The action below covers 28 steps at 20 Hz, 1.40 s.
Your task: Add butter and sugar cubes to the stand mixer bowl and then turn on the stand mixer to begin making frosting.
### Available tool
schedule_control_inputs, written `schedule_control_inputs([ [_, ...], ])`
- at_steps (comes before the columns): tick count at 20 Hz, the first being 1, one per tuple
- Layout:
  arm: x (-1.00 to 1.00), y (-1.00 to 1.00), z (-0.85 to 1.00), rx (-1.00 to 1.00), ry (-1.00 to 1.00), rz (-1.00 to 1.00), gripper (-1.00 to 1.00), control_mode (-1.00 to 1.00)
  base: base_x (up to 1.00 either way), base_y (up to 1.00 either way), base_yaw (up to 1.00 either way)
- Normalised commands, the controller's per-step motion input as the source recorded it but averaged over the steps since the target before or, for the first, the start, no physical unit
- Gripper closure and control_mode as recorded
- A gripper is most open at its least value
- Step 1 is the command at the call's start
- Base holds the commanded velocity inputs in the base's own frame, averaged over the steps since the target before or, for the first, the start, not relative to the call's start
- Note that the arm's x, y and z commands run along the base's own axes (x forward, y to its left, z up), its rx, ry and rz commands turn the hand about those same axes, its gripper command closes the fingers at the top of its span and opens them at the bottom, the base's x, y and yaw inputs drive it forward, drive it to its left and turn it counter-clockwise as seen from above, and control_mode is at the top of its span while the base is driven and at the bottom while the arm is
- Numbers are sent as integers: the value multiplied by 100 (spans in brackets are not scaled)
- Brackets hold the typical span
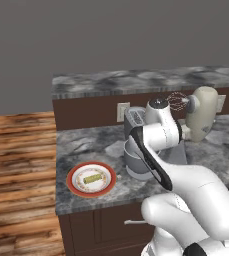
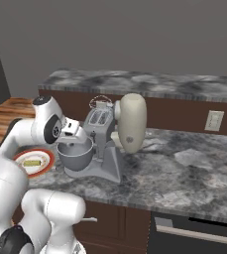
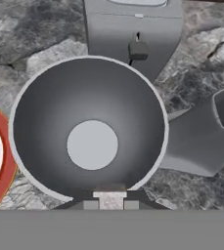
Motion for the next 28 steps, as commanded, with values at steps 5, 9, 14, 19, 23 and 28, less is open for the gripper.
schedule_control_inputs([
  [5,27,0,-34,0,2,-4,100,-100,0,0,0],
  [9,30,0,-34,2,5,-3,100,-100,0,0,0],
  [14,26,0,-26,1,3,-3,100,-100,0,0,0],
  [19,23,0,-20,1,0,-3,-100,-100,0,0,0],
  [23,8,0,-6,1,0,-2,-100,-100,0,0,0],
  [28,-7,1,24,3,0,-2,-100,-100,0,0,0],
])
